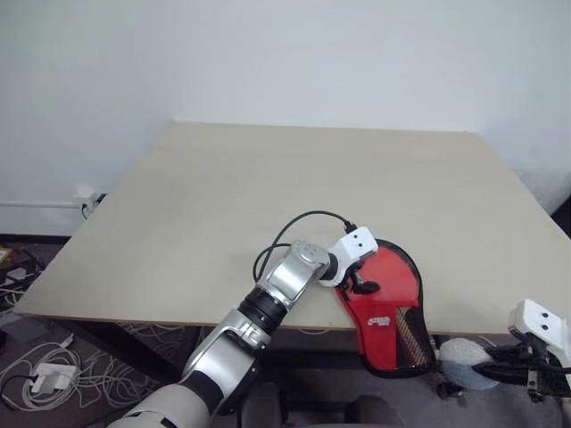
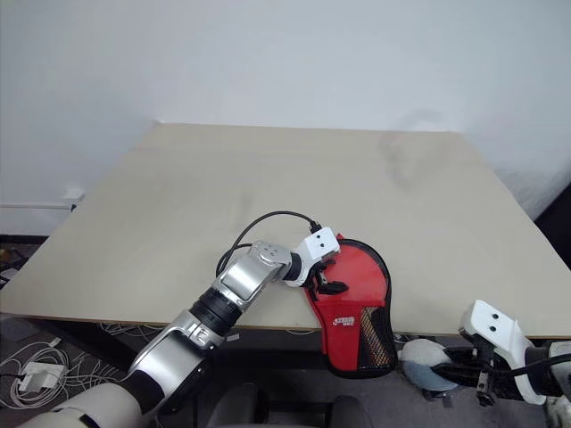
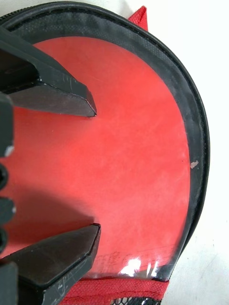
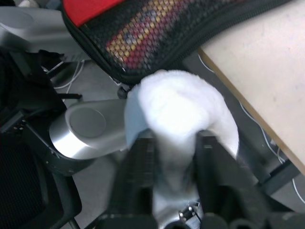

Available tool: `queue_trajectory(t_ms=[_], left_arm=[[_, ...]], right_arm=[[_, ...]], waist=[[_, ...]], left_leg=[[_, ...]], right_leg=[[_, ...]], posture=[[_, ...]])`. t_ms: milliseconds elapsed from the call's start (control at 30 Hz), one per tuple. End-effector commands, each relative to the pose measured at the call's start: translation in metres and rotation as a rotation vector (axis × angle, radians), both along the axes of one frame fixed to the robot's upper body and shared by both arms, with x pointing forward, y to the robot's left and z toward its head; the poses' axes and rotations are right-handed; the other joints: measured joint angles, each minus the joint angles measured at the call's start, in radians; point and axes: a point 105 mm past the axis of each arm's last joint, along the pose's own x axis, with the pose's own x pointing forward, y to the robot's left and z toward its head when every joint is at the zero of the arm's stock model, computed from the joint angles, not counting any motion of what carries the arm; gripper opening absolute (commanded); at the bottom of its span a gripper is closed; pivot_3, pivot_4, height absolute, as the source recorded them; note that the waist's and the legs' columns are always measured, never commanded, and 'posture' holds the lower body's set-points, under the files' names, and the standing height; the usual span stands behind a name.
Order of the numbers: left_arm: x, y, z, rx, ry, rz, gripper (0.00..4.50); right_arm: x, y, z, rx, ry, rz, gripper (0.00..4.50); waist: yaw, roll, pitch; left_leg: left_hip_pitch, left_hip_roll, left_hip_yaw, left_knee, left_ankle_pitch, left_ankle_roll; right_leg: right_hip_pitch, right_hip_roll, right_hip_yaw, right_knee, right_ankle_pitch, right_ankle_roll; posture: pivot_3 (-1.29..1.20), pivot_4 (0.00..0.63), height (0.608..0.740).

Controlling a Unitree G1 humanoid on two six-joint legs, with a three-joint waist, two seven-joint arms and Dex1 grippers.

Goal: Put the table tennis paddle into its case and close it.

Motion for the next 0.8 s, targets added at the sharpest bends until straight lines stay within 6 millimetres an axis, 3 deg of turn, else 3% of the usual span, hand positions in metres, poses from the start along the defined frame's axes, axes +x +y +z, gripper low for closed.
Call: queue_trajectory(t_ms=[33, 133, 333, 467, 533, 633, 733, 800], left_arm=[[-0.002, 0.014, -0.025, 0.081, 0.071, 0.036, 3.79], [0.001, 0.015, -0.021, 0.067, 0.069, 0.041, 3.79], [0.012, 0.020, -0.003, -0.009, 0.075, 0.071, 3.79], [0.026, 0.033, 0.027, -0.125, 0.067, 0.090, 3.79], [0.029, 0.038, 0.034, -0.148, 0.062, 0.097, 3.79], [0.034, 0.058, 0.060, -0.217, 0.040, 0.103, 3.79], [0.030, 0.082, 0.081, -0.253, 0.004, 0.079, 3.79], [0.024, 0.110, 0.095, -0.273, -0.038, 0.084, 3.79]], right_arm=[[0.007, 0.004, 0.012, 0.006, -0.058, 0.018, 2.68], [0.017, 0.007, 0.024, 0.025, -0.105, 0.011, 3.78], [0.041, 0.017, 0.057, 0.077, -0.231, 0.019, 3.78], [0.080, 0.036, 0.097, 0.234, -0.424, -0.038, 3.78], [0.087, 0.043, 0.106, 0.288, -0.450, -0.051, 3.78], [0.106, 0.061, 0.108, 0.371, -0.487, -0.088, 3.78], [0.119, 0.078, 0.094, 0.375, -0.491, -0.108, 3.78], [0.129, 0.095, 0.078, 0.391, -0.485, -0.130, 3.78]], waist=[[0.000, 0.000, 0.000], [-0.005, 0.000, 0.000], [-0.009, 0.000, 0.000], [-0.020, 0.003, 0.001], [-0.020, 0.003, 0.003], [-0.019, 0.000, 0.004], [-0.019, 0.000, 0.005], [-0.019, 0.000, 0.005]], left_leg=[[0.000, 0.000, -0.001, 0.000, 0.000, 0.000], [0.000, -0.009, -0.013, 0.000, 0.000, 0.000], [0.000, -0.013, -0.020, 0.000, 0.000, 0.000], [0.000, -0.013, -0.020, -0.001, -0.001, -0.001], [0.000, -0.013, -0.022, -0.001, -0.001, -0.001], [-0.001, -0.013, -0.022, -0.004, 0.000, -0.001], [-0.004, -0.013, -0.021, -0.005, 0.000, -0.001], [-0.004, -0.013, -0.020, -0.007, 0.000, -0.001]], right_leg=[[0.000, 0.000, 0.000, 0.000, 0.000, 0.000], [0.002, 0.000, 0.000, -0.002, 0.000, 0.000], [0.003, 0.000, 0.000, -0.003, 0.000, 0.000], [0.002, 0.000, 0.000, -0.003, 0.001, -0.001], [0.002, 0.001, -0.001, -0.003, 0.001, -0.001], [0.000, 0.002, -0.001, -0.003, 0.001, -0.002], [-0.003, 0.002, 0.001, -0.003, 0.002, -0.001], [-0.004, 0.002, 0.002, -0.004, 0.002, -0.001]], posture=[[0.00, 0.000, 0.740], [0.00, 0.000, 0.740], [0.00, 0.000, 0.740], [0.00, 0.000, 0.740], [0.00, 0.000, 0.740], [0.00, 0.000, 0.740], [0.00, 0.000, 0.740], [0.00, 0.000, 0.740]])
